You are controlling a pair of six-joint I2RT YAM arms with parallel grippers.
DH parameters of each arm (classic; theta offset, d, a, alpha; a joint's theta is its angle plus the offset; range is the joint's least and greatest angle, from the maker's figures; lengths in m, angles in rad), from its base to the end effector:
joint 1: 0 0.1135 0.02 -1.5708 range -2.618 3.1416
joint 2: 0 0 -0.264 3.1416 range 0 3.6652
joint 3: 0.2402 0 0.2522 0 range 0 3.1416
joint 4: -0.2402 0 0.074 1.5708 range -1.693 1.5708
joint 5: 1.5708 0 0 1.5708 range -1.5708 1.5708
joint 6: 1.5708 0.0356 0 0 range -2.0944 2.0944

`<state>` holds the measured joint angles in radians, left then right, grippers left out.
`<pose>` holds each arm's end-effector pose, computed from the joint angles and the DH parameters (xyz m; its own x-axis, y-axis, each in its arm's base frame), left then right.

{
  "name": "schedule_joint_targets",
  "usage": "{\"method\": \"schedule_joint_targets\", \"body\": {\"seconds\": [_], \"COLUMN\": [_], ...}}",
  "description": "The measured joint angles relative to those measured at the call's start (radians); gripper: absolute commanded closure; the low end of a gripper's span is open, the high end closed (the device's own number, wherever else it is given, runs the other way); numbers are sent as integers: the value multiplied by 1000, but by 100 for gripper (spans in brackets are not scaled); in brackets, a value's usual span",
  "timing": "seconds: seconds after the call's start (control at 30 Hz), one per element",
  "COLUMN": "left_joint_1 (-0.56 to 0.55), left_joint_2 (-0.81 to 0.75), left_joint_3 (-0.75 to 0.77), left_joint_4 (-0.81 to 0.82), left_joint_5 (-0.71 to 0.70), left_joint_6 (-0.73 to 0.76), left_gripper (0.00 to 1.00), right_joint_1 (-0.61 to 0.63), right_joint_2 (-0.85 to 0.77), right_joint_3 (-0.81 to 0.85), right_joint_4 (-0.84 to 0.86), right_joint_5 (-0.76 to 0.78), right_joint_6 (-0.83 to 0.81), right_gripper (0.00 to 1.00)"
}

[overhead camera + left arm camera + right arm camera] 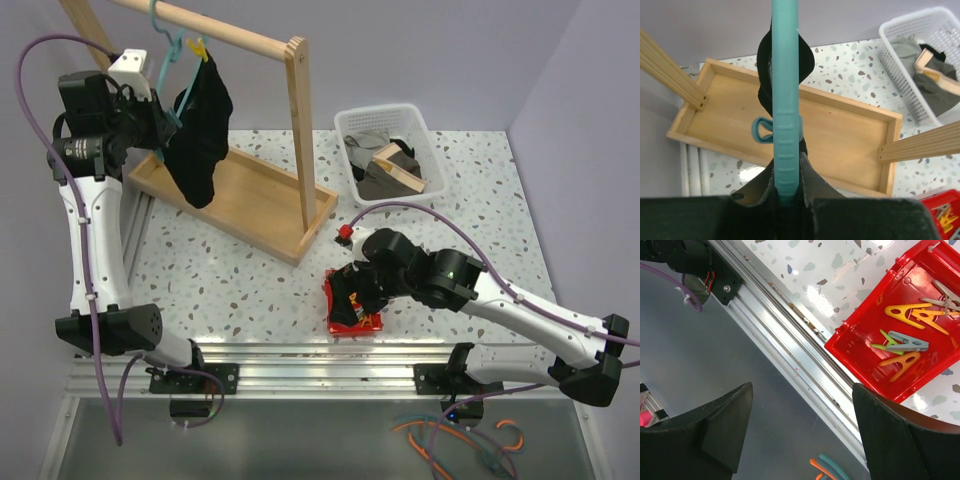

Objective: Remove the underwear clipped to the hanger

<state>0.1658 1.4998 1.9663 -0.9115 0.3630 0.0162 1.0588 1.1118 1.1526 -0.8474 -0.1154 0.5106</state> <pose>0.2880 0.0354 0.4944 -0.4219 -0.0552 -0.9050 0.1687 0.9759 -0.1382 0.1047 0.1947 0.3412 -0.7509 -0.3452 -0.5631 -0.6167 0.6716 0.4107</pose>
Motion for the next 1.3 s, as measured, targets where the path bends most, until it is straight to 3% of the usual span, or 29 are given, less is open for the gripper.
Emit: {"method": "schedule_joint_targets", "body": {"seconds": [0.3, 0.6, 1.07, 1.3], "left_joint_1": [-11, -25, -56, -62], "left_joint_2": [22, 30, -101, -191], "left_joint_3": [92, 190, 45, 0], "left_joint_4": [-60, -33, 145, 131], "left_joint_5": [-96, -151, -252, -281], "left_joint_6": [-7, -133, -174, -205], "left_gripper": [100, 100, 100, 100], "right_joint_1": [-15, -26, -46, -66], "right_joint_2": [0, 3, 49, 68], "right_joint_3": [-3, -5, -29, -41], "right_joint_4": [3, 3, 15, 18], "right_joint_5": [-13, -39, -68, -87], "right_joint_6": [-4, -18, -34, -42], "right_gripper": [24, 25, 28, 28]}}
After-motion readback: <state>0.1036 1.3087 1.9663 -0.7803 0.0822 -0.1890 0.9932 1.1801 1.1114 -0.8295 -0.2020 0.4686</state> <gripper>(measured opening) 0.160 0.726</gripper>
